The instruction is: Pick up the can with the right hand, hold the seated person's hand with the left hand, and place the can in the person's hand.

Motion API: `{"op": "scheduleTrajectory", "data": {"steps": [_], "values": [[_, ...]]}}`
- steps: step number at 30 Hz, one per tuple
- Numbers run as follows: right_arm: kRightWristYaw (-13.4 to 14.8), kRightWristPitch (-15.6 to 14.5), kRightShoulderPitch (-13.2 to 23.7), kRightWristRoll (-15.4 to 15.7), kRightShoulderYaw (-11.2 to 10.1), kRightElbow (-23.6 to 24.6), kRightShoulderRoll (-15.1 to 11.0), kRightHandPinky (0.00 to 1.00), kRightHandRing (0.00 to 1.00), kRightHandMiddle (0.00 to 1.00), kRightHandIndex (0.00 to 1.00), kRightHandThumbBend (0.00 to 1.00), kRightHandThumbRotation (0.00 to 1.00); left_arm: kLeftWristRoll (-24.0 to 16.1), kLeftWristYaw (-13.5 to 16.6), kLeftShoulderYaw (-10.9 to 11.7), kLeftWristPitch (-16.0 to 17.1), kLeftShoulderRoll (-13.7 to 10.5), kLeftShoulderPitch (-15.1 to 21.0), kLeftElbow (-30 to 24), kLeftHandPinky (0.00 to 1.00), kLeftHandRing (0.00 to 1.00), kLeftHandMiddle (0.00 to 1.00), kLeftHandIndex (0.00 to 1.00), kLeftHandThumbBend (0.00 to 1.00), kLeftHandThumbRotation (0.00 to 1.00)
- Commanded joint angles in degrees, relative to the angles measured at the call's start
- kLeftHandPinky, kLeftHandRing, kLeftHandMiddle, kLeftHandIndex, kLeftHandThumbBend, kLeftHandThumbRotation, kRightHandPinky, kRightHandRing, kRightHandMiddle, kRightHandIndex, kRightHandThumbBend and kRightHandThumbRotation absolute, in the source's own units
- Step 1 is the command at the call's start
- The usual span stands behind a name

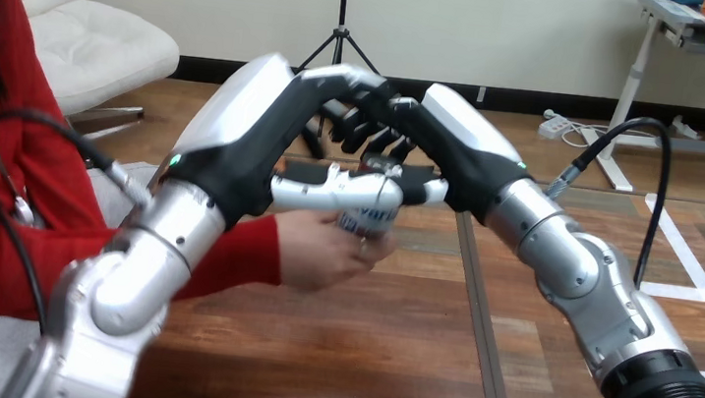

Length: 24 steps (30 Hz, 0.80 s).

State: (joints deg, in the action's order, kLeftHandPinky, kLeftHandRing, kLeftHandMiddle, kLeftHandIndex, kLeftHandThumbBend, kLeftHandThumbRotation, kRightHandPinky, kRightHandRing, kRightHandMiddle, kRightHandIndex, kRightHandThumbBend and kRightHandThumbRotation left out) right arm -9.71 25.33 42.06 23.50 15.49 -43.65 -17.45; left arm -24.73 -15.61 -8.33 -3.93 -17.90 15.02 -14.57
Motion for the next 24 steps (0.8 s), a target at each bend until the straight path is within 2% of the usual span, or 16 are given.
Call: {"op": "scheduleTrajectory", "data": {"steps": [1,6,13,18,24], "values": [[0.7,1.3,0.4,-1.7,-2.1,2.0,-1.5,0.56,0.65,0.69,0.70,1.00,1.00,4.8,-4.1,2.0,-0.9,-1.9,1.8,-1.7,0.59,0.74,0.77,0.79,1.00,0.73],[0.8,2.1,0.1,-2.4,-2.3,1.7,-1.7,0.56,0.65,0.69,0.69,0.99,1.00,8.8,-7.3,2.6,-1.6,-2.5,2.2,-2.1,0.63,0.78,0.81,0.82,1.00,0.71],[0.7,2.7,-0.5,-3.1,-2.7,1.9,-1.8,0.55,0.65,0.69,0.69,0.96,1.00,13.0,-9.8,3.3,-1.3,-3.2,2.4,-1.9,0.66,0.82,0.84,0.85,1.00,0.68],[0.3,2.9,-1.0,-3.8,-3.1,2.2,-2.0,0.56,0.66,0.69,0.69,0.95,1.00,13.1,-9.2,3.1,0.0,-3.5,2.1,-1.5,0.67,0.83,0.85,0.86,1.00,0.71],[0.2,3.2,-2.0,-4.8,-3.5,3.2,-2.2,0.57,0.67,0.70,0.69,0.93,1.00,12.2,-7.1,3.0,1.2,-3.1,1.0,-1.4,0.65,0.83,0.85,0.85,1.00,0.83]]}}
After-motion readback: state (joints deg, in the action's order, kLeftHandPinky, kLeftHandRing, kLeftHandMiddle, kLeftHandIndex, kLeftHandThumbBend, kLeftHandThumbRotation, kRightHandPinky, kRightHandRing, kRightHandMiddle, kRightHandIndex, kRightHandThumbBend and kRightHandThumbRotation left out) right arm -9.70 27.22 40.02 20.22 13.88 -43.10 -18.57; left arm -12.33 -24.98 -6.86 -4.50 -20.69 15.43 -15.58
